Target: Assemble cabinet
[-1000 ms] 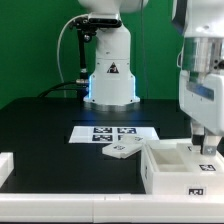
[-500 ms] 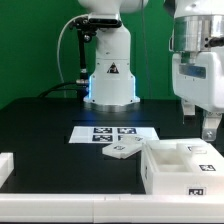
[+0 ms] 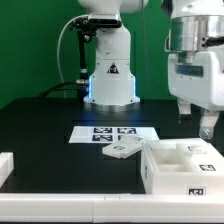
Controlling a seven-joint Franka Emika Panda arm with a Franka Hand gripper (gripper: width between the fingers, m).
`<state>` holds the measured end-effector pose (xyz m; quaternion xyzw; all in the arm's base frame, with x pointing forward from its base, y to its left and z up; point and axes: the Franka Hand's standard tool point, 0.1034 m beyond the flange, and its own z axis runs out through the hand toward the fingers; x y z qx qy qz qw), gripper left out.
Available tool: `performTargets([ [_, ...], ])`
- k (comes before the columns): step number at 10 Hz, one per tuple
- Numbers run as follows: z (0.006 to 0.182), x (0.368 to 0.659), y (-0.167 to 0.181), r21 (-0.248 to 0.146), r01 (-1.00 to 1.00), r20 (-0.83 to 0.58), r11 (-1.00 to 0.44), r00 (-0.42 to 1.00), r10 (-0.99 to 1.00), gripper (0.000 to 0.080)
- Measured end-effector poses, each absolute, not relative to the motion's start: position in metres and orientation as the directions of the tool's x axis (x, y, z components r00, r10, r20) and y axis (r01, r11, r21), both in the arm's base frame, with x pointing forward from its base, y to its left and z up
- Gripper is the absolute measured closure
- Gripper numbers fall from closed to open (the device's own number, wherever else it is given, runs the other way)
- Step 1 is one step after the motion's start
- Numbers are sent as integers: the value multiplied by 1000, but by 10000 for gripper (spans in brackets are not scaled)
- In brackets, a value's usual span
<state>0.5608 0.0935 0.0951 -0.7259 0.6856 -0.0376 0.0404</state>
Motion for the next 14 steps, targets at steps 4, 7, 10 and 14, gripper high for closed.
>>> performTargets([
  [4,88,527,80,-124,-991,4,-59,59,-998,3],
  [7,85,525,79,-121,-985,16,-124,123,-992,3],
  [10,76,505,68,-100,-926,58,-364,360,-931,3],
  [14,73,503,65,-95,-929,56,-359,355,-933,3],
])
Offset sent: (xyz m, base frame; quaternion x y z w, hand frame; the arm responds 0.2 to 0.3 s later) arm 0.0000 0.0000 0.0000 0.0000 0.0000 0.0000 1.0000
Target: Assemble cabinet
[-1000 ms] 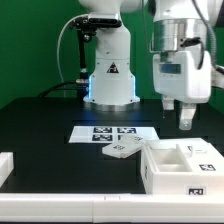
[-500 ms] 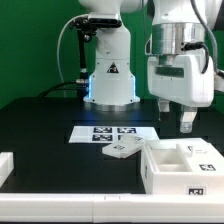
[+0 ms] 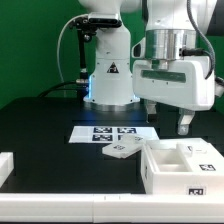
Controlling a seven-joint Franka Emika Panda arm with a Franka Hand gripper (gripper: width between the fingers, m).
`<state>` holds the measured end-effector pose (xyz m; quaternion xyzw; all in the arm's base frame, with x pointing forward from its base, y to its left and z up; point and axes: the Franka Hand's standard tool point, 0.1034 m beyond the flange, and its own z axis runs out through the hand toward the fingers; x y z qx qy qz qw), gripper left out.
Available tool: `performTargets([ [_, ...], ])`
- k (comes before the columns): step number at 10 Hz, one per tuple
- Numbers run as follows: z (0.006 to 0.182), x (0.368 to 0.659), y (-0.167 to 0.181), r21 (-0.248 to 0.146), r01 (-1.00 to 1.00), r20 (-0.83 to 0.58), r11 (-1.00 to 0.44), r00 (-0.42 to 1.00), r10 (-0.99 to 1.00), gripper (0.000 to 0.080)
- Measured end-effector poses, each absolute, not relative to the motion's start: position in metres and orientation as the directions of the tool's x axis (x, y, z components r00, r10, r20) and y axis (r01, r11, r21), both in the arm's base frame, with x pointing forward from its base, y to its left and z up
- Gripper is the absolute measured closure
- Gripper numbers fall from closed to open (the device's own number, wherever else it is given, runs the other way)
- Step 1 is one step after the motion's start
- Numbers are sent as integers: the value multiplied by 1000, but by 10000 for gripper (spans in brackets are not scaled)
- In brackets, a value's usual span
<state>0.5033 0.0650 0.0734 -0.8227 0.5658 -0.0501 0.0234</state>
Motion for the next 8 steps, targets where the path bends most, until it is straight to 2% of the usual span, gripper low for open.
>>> performTargets([
  [1,73,502,56,-100,-954,43,-282,279,-959,3],
  [3,65,486,40,-99,-994,-2,53,-53,-999,3],
  [4,63,482,39,-91,-982,-11,167,-167,-986,3],
  [5,63,486,45,-101,-978,-9,185,-185,-983,3],
  [8,61,483,48,-93,-932,-37,350,-348,-937,3],
])
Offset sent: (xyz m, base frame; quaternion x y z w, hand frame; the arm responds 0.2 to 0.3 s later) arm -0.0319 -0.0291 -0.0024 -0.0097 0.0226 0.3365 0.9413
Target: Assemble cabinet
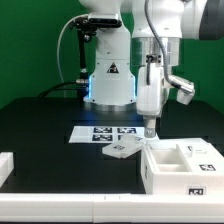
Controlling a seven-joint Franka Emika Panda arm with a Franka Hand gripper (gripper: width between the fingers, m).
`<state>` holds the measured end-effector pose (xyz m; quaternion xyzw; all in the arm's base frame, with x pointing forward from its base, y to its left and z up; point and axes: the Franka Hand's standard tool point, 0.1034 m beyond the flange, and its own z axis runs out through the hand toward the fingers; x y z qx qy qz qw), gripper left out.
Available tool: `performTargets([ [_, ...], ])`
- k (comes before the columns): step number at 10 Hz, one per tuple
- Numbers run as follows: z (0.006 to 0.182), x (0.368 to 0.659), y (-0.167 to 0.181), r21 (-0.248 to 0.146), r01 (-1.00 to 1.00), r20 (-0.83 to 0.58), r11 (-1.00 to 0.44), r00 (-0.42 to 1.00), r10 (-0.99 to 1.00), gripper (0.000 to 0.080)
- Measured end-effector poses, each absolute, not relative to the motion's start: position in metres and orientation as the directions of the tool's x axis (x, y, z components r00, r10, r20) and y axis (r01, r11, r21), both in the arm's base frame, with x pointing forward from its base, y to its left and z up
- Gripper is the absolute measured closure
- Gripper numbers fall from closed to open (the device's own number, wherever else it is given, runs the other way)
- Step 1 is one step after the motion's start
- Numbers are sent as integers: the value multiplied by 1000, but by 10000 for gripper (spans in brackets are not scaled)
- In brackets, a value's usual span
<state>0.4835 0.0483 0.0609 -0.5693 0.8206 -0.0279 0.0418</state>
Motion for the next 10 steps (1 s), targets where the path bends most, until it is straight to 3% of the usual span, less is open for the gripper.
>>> performTargets([
  [3,44,441,28,-38,-680,-61,732,-730,-681,3],
  [7,39,434,25,-50,-714,-41,698,-697,-716,3],
  [9,29,420,7,-51,-736,-16,675,-675,-737,3],
  [10,23,416,-6,-74,-736,3,673,-675,-738,3],
])
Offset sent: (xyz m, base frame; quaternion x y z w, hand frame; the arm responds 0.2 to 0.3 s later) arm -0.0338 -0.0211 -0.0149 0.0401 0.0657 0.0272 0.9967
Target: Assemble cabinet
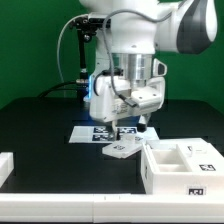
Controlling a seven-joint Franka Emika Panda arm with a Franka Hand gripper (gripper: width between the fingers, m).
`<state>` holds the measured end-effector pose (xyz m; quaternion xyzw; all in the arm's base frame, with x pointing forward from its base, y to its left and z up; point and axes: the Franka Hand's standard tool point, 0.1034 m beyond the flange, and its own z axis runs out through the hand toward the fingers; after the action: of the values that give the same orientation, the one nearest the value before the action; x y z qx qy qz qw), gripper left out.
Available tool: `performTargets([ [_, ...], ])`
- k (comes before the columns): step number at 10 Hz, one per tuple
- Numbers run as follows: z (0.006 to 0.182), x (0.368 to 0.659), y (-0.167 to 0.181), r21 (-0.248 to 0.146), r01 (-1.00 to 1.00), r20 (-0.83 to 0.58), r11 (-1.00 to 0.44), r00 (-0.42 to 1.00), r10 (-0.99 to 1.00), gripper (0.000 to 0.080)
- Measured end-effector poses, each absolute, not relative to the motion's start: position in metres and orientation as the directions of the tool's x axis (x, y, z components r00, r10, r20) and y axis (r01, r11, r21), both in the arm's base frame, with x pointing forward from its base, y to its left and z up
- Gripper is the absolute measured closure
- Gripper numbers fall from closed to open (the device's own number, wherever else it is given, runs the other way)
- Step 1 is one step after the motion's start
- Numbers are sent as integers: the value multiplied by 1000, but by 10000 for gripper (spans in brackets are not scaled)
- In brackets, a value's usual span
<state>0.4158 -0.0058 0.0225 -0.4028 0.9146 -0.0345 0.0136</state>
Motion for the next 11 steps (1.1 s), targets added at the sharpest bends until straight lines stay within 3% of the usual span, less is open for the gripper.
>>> performTargets([
  [3,11,411,-10,-82,-735,33,673,-677,-736,3],
  [6,11,411,-10,-82,-735,33,673,-677,-736,391],
  [7,11,411,-10,-82,-735,33,673,-677,-736,391],
  [8,11,411,-10,-82,-735,33,673,-677,-736,575],
  [9,11,411,-10,-82,-735,33,673,-677,-736,707],
  [11,11,411,-10,-82,-735,33,673,-677,-736,737],
])
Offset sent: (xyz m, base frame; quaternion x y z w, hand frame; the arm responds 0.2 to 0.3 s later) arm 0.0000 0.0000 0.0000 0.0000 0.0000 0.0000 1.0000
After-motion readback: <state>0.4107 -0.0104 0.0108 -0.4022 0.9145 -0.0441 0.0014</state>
